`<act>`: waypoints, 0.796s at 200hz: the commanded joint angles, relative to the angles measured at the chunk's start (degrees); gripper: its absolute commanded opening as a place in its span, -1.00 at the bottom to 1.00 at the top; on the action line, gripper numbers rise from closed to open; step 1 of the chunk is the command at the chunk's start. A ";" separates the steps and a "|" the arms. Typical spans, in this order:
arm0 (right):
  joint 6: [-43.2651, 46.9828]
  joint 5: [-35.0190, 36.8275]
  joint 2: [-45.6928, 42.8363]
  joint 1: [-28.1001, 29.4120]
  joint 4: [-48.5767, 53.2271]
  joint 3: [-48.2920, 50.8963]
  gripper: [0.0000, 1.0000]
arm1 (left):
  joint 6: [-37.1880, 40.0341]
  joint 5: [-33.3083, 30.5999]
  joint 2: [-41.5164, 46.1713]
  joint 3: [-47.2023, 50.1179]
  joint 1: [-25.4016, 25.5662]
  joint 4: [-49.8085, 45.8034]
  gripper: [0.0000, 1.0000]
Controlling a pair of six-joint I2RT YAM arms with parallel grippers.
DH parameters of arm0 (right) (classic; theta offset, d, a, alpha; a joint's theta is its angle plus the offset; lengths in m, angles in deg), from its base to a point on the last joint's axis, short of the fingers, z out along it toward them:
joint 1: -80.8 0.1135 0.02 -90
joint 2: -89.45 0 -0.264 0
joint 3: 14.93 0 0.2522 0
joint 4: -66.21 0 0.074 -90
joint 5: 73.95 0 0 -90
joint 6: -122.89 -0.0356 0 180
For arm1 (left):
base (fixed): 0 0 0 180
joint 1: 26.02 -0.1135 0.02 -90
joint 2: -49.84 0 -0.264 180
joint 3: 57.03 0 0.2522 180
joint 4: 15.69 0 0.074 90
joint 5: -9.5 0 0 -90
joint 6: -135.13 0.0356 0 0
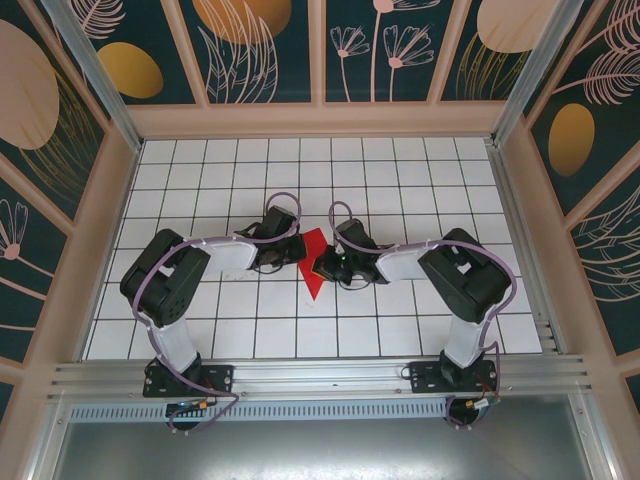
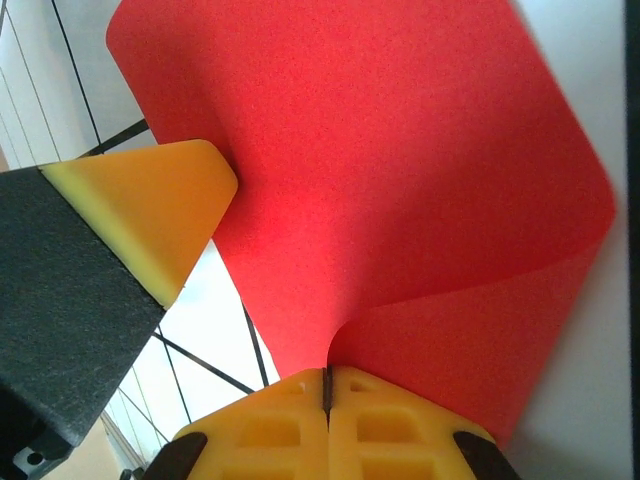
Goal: Fold a paper plane with a square sheet of paper (pick it up from the middle)
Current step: Third fold the triangle at the center of the table.
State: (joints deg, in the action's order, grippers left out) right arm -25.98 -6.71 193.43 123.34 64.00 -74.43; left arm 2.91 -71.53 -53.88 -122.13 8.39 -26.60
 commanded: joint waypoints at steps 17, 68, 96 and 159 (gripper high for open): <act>0.63 -0.86 1.05 0.43 -1.45 -1.81 -1.00 | 0.06 0.92 -1.83 1.29 -0.30 -1.09 -0.83; 1.29 -1.06 2.09 0.43 -0.58 -2.76 -1.00 | 0.21 1.11 -1.92 1.23 -0.24 -1.10 -0.84; 1.64 -0.58 2.25 0.43 0.44 -2.87 -1.00 | 0.30 1.18 -1.91 1.23 -0.25 -1.17 -0.84; 2.62 1.04 1.46 0.44 2.69 -2.32 -1.00 | 0.33 1.17 -1.83 1.45 -0.30 -0.94 -0.84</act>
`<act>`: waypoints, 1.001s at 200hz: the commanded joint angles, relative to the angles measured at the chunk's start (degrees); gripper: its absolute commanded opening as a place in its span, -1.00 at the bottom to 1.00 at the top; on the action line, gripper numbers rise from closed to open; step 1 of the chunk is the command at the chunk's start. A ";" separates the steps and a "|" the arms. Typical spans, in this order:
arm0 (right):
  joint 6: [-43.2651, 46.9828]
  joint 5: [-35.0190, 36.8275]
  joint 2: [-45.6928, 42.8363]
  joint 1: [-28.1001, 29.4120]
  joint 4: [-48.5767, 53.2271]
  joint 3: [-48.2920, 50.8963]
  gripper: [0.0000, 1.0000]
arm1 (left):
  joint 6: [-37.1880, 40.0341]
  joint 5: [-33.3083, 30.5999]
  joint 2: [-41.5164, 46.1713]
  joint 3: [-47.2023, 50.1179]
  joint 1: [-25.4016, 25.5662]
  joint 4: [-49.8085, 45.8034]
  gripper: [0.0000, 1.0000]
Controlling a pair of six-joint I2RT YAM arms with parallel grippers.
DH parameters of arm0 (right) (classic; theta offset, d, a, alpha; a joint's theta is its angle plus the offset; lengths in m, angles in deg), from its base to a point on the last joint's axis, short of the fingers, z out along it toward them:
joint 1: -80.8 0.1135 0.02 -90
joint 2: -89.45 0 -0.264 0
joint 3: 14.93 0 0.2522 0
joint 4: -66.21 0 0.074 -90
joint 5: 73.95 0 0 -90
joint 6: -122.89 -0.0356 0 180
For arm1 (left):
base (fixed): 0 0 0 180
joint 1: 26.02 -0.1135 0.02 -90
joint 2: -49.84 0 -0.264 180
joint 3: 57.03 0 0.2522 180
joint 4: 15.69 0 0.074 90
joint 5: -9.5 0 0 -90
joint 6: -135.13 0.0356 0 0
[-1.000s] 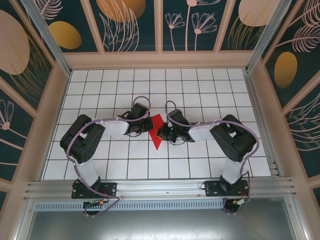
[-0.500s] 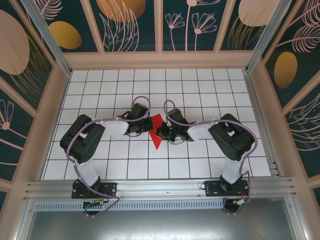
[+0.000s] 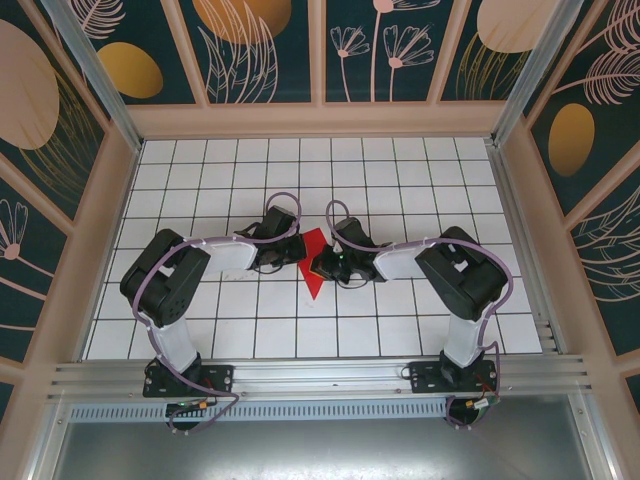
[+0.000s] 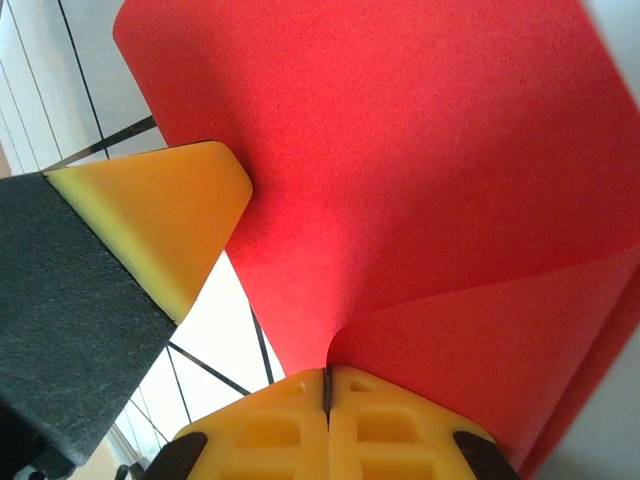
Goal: Fold a paper plane with a square sheet of paper (pick it up from the middle)
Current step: Third fold the triangle at the center of the table.
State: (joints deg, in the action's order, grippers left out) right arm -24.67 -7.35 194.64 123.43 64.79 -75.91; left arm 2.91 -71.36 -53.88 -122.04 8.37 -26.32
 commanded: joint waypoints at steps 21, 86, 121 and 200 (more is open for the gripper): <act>1.38 1.96 0.18 0.45 2.06 -0.57 -1.00 | 0.39 0.99 -1.73 1.50 -0.26 -1.20 -0.84; 1.01 1.60 1.40 0.43 1.56 -0.68 -0.99 | -0.15 0.98 -0.63 1.42 -0.29 -1.51 -0.82; 0.81 1.21 2.13 0.43 1.91 -0.66 -0.83 | -2.25 -2.18 4.23 1.74 -0.39 -2.50 -0.61; 0.41 1.22 2.77 0.52 3.05 -0.60 -0.27 | -5.24 -3.42 13.03 4.63 -2.83 -2.99 -0.24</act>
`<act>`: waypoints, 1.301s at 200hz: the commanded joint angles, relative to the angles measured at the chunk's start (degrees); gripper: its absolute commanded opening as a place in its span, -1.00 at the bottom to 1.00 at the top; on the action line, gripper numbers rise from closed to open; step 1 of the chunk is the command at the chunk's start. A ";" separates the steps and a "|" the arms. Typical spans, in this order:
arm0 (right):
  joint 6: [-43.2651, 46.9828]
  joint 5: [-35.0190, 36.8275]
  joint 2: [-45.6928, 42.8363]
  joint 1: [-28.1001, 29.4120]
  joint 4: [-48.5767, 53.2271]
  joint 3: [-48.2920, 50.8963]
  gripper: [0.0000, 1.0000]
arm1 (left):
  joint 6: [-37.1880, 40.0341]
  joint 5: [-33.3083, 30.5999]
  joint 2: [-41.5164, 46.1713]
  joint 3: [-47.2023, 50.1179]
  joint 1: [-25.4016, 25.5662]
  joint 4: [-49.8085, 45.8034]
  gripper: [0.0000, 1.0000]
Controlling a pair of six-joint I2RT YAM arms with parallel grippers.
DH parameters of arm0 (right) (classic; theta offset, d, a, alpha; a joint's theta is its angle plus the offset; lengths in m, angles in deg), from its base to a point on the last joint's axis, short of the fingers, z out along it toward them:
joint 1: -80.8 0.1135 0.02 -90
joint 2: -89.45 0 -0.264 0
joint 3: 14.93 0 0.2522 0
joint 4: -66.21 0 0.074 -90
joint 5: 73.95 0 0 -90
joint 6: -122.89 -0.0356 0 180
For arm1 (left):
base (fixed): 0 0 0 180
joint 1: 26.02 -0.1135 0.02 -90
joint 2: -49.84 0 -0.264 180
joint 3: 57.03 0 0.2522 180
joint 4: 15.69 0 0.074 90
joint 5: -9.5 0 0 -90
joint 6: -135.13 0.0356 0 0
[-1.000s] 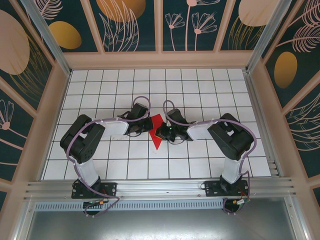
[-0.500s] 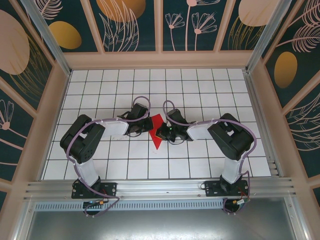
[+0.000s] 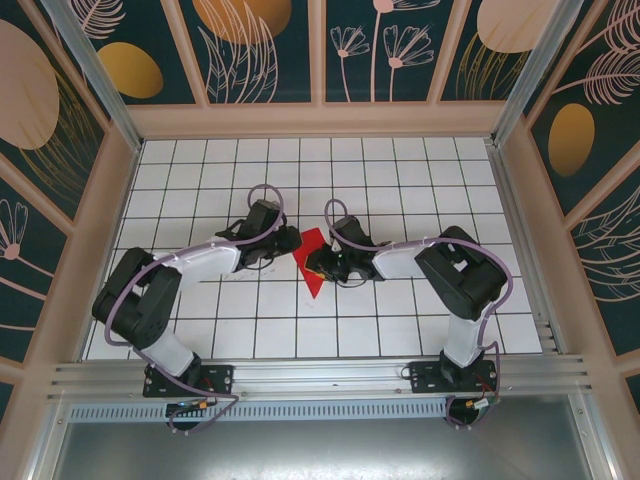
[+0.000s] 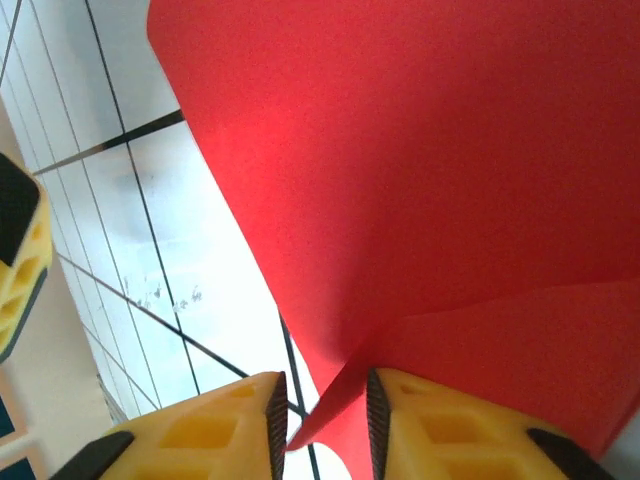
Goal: Fold a paper plane with a square sheet of paper (pick it up from the middle)
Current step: Third fold the triangle at the center of the table.
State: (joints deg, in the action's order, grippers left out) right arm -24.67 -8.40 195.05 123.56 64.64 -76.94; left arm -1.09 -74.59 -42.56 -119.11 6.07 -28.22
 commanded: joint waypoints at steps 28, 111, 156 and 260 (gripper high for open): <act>0.07 2.54 2.18 0.39 3.20 0.96 -0.18 | -2.25 1.74 3.36 3.20 -1.23 0.69 -0.16; -0.08 2.65 1.92 0.24 2.76 2.11 -0.44 | -2.15 12.46 3.99 8.19 -1.64 8.54 -0.21; 0.45 2.66 1.78 0.26 3.14 2.33 -0.67 | -1.18 16.95 1.32 8.89 -1.61 11.21 -0.37; 0.69 2.08 1.87 0.22 2.76 2.38 -0.91 | 1.82 21.40 -5.44 6.30 -1.42 10.73 -0.46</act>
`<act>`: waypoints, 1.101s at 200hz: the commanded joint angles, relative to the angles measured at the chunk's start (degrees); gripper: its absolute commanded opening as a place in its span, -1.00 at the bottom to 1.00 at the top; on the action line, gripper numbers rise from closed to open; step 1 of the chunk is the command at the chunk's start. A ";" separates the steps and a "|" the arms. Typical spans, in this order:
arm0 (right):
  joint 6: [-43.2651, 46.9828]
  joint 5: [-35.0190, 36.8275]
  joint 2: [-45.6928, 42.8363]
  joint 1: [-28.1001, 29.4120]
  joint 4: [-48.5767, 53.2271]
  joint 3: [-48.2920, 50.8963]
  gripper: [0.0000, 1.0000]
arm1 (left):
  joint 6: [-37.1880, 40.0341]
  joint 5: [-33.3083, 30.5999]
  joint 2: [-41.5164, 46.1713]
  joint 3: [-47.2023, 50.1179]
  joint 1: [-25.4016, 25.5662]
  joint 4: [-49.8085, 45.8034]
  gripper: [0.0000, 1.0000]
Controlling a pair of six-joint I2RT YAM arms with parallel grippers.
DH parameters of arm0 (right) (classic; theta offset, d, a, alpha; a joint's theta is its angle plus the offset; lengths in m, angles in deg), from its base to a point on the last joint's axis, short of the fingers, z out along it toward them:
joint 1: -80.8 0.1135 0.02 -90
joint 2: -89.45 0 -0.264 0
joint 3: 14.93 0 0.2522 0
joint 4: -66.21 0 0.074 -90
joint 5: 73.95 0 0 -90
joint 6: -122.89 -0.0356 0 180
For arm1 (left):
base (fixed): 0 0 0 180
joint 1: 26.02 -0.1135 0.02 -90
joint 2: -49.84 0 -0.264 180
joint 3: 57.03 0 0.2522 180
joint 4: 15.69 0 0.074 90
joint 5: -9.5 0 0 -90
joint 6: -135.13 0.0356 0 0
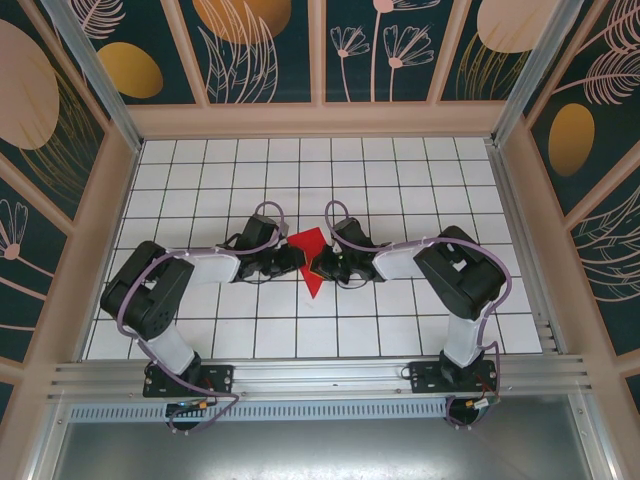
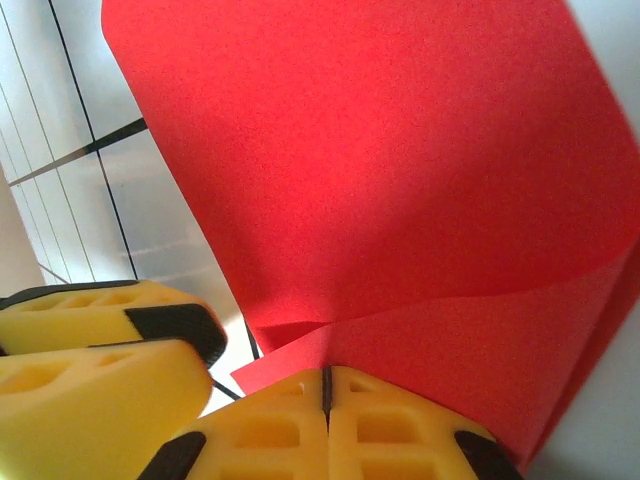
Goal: Fold a paper plane with a square sheet of paper (pick it up from the middle)
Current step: Third fold the triangle at the center of the table.
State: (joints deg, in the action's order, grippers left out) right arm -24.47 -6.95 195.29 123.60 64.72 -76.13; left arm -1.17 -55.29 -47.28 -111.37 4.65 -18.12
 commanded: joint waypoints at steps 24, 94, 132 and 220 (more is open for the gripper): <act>0.50 0.59 1.40 0.17 2.59 1.64 -0.91 | 2.35 2.36 -0.75 -1.58 0.39 0.41 -0.49; 1.04 -0.09 -0.55 0.08 0.62 2.09 -0.92 | 3.01 2.71 -3.93 -2.22 0.83 0.35 -0.59; 0.93 -1.95 -1.62 -0.51 -2.30 2.88 -0.92 | 3.21 0.95 -3.57 -1.99 0.86 0.12 -0.78; 5.24 -4.33 -3.21 -2.29 -1.19 3.06 -0.89 | 3.86 -3.21 -1.94 -1.39 0.84 -1.59 -0.94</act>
State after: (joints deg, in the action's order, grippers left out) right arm -21.19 -9.64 191.84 121.44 62.67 -73.29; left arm 1.64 -55.92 -50.29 -112.60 5.48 -18.12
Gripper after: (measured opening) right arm 0.056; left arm 0.067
